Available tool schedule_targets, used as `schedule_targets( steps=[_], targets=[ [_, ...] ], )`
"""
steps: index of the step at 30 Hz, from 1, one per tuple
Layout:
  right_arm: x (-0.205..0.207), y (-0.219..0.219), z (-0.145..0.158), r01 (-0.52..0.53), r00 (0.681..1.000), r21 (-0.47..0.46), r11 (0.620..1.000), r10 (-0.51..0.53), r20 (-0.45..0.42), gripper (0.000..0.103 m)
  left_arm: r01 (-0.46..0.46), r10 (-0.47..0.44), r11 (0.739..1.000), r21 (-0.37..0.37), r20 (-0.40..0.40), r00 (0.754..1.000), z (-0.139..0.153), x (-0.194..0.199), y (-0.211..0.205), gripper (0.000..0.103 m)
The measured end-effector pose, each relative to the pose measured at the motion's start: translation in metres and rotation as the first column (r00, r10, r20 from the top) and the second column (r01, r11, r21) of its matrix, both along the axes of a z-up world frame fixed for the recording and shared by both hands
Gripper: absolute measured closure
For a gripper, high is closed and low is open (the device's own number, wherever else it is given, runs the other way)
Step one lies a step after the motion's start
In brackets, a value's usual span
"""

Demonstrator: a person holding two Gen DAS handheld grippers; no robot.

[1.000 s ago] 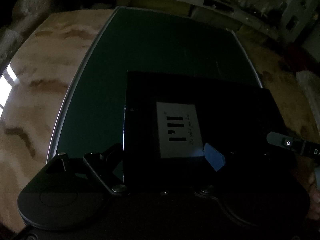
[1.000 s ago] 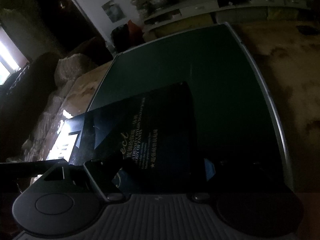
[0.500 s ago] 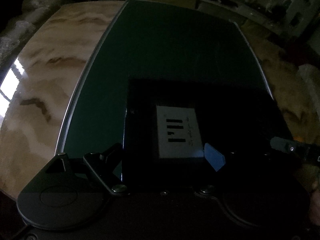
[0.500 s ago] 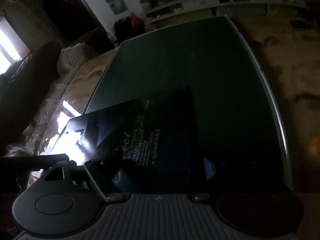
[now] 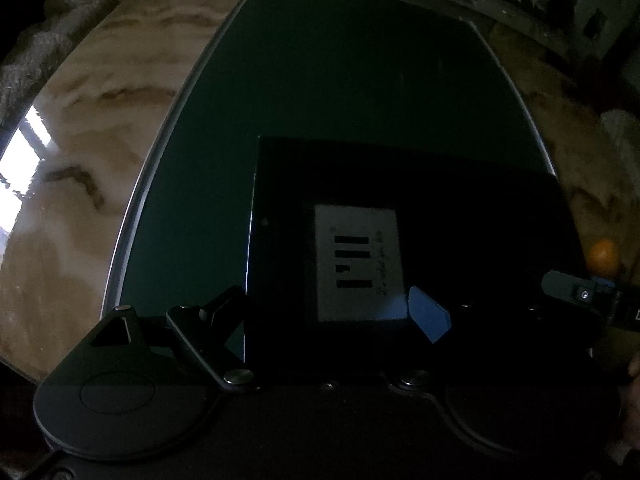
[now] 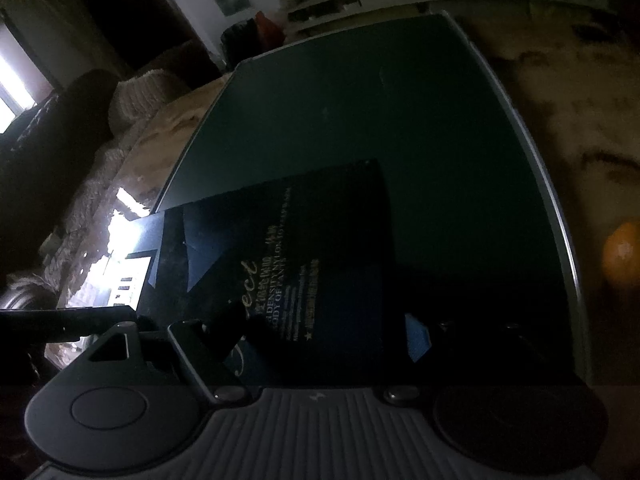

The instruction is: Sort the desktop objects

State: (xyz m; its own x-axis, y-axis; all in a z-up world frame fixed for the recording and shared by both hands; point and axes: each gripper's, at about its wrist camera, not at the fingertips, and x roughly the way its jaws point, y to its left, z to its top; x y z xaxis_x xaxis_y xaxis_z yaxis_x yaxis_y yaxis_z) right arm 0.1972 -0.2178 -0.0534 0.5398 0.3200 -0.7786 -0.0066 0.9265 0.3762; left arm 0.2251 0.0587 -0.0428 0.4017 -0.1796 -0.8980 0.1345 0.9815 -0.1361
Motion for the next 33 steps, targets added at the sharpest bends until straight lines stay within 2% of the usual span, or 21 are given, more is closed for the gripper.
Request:
schedule_targets(
  steps=[8,33],
  targets=[
    [-0.008,0.002,-0.005,-0.005,1.000,-0.014,1.000,0.005,-0.007,0.019,-0.011,0.011,1.000,-0.012,-0.022,1.000,-0.006,-0.003,0.006,0.014],
    [-0.023,-0.001,-0.012,-0.016,1.000,-0.022,1.000,0.016,-0.019,0.019,0.007,-0.007,1.000,0.013,-0.014,1.000,-0.008,-0.017,0.001,0.014]
  ],
)
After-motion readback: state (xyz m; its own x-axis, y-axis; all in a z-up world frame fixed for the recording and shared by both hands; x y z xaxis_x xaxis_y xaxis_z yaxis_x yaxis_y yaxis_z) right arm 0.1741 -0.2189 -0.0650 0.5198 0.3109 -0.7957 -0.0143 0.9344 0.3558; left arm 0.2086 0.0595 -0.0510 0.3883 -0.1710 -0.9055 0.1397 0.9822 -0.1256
